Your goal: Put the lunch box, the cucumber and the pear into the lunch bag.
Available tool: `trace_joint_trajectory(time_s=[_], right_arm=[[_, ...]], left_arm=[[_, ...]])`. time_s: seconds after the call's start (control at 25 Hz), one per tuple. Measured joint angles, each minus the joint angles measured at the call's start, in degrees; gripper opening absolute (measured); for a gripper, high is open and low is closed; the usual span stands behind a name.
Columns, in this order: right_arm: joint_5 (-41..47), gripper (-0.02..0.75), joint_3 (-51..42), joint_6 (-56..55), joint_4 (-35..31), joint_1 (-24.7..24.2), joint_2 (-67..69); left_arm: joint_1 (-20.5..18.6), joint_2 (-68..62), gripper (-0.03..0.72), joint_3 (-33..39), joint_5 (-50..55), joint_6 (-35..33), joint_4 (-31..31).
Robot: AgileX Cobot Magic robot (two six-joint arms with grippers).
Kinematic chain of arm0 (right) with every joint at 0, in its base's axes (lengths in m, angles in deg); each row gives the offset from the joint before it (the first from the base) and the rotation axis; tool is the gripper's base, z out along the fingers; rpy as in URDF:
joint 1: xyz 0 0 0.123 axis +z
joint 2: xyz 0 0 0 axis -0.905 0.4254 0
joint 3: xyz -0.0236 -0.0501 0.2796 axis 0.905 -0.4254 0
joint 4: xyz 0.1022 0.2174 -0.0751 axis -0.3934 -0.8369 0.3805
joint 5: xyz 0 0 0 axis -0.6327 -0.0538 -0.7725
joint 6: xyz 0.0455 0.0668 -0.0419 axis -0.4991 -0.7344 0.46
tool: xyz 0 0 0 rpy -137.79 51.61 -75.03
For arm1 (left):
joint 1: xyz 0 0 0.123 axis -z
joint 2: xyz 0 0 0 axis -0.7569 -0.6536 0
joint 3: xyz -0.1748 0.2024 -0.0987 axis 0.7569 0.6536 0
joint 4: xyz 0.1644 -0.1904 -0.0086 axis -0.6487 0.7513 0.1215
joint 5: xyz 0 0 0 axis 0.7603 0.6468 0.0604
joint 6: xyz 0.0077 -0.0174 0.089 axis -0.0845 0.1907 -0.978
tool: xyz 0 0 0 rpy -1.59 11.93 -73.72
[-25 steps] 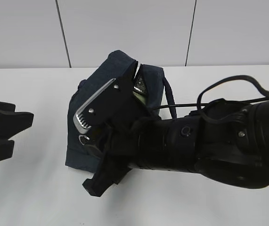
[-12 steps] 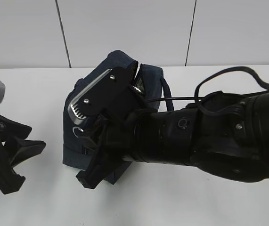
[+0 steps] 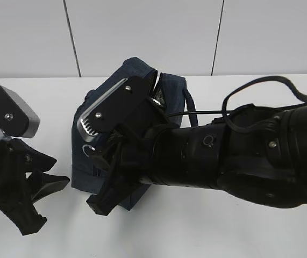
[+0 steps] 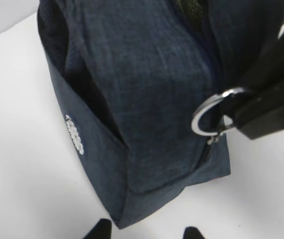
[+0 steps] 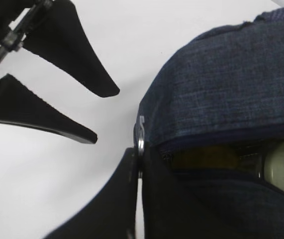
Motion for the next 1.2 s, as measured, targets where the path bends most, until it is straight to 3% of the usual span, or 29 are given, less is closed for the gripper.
trace_joint_trajectory(time_s=[0.64,1.04,1.2], right_arm=[[-0.1,0.0,0.1,0.0,0.0,0.0,0.0],[-0.1,0.0,0.2,0.0,0.0,0.0,0.0],[-0.1,0.0,0.2,0.0,0.0,0.0,0.0]], left_arm=[[0.0,-6.4,0.261,-5.8,1.6,-2.4,0.2],[0.0,-8.8,0.162,-8.5,2.4,-3.0,0.4],[0.0,-10.4,0.041,-9.4,3.3,-3.0,1.8]])
